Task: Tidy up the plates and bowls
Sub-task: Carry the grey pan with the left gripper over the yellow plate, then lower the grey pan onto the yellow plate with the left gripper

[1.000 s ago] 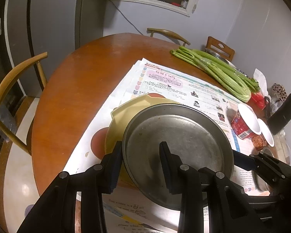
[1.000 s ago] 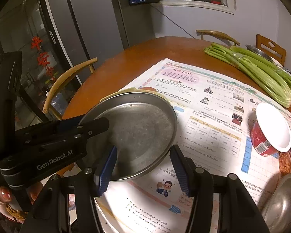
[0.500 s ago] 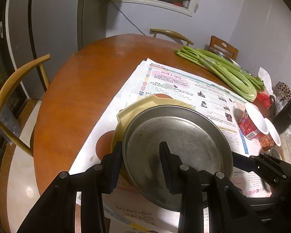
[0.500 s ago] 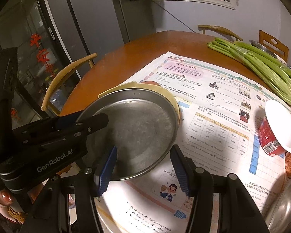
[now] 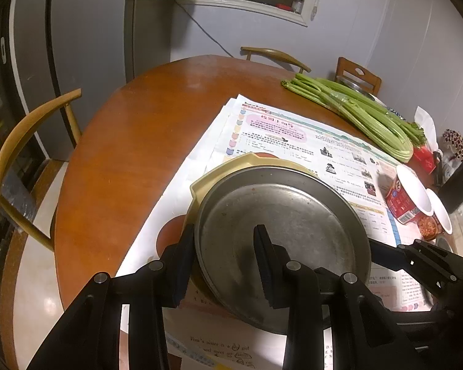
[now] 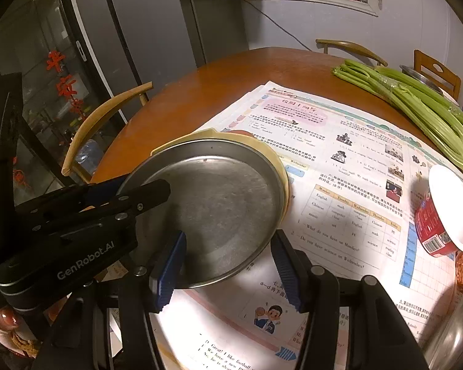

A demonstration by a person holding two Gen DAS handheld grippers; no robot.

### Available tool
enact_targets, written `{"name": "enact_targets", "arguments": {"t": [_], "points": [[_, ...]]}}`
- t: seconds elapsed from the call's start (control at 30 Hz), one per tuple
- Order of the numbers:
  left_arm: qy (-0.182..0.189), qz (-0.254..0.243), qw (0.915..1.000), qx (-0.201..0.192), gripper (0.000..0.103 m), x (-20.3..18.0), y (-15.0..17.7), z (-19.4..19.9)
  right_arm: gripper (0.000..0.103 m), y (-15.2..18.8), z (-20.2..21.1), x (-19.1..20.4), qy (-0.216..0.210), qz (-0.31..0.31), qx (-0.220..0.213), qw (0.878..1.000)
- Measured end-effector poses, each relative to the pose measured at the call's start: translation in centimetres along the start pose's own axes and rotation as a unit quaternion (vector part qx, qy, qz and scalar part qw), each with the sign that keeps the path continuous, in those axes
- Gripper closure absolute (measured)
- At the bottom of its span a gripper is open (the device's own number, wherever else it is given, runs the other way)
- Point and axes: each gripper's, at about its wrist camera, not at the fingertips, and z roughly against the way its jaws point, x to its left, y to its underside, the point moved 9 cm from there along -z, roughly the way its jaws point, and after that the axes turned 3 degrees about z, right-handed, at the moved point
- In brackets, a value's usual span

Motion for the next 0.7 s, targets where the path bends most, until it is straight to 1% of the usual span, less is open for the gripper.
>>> {"name": "enact_targets", "arguments": {"t": [0.07,0.43,0.7], "points": [[-0.002,-0.002,1.0000,-0.001,0.064,-0.07,-0.01,-0.07,0.046,-0.02,-0.07,0.07,0.006,0.004,-0.003,1.000],[0.003,0.004,1.0000,-0.001,0.064,0.09,0.05,0.12,0.046,-0.17,-0.09,-0.18,0.017,0.004,-0.012,1.000],[0.003,0.007,0.9999,-0.008,0.064,0.39,-0.11,0.76,0.046,-0.20,-0.12,-0.57,0.021,-0.002,-0.013,1.000]]}}
